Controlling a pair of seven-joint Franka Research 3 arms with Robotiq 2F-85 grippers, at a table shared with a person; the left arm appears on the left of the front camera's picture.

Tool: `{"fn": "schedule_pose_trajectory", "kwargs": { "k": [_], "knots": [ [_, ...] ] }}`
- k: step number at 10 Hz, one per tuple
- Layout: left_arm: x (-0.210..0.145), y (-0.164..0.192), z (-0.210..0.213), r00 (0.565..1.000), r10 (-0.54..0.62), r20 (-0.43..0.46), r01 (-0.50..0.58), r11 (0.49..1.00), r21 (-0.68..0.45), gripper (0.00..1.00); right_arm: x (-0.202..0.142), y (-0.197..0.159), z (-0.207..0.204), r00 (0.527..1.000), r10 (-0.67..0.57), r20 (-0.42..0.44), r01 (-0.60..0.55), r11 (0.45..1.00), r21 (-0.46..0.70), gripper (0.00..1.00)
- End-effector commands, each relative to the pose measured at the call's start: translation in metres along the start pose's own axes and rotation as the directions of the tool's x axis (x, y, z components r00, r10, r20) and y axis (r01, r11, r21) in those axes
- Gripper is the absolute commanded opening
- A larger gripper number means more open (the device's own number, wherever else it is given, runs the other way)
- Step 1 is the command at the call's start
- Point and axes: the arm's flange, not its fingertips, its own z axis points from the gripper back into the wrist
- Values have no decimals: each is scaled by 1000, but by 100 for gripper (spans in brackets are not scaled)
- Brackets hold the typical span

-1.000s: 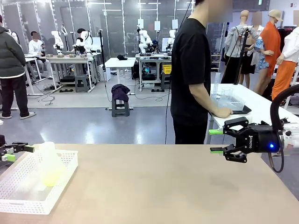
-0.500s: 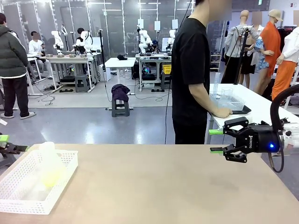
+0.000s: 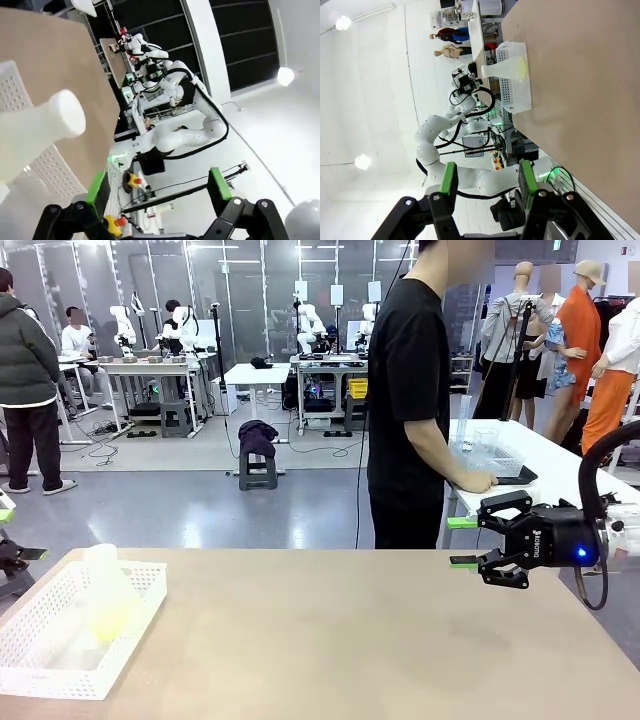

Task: Prepare the solutions needed for the experiment.
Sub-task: When the human places the Big flask in the center of the table, pick up the Big flask and place it in the left Organizing basket.

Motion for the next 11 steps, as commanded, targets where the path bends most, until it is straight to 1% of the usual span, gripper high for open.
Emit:
{"fn": "schedule_pose_trajectory", "kwargs": {
  "k": [1, 2, 3, 5, 6, 11],
  "knots": [
    [-1, -3, 12, 994, 113, -9, -113, 992, -51, 100, 0, 1, 0, 1000, 3, 4, -3, 1000, 7, 63],
    [-2, 0, 21, 987, 158, -4, -158, 985, -64, 100, 0, 1, 0, 1000, 3, 4, -3, 1000, 7, 63],
    [-4, 3, 24, 983, 181, -17, -182, 982, -57, 100, 0, 1, 0, 1000, 3, 4, -3, 1000, 7, 63],
    [-3, 8, 27, 985, 166, -38, -165, 986, 25, 100, 0, 1, 0, 1000, 3, 4, -3, 1000, 7, 63],
    [-10, 10, 12, 987, 163, 0, -163, 986, -47, 100, 0, 1, 0, 1000, 3, 4, -3, 1000, 7, 63],
    [-10, 10, 12, 987, 163, 0, -163, 986, -47, 100, 0, 1, 0, 1000, 3, 4, -3, 1000, 7, 63]
  ]
}}
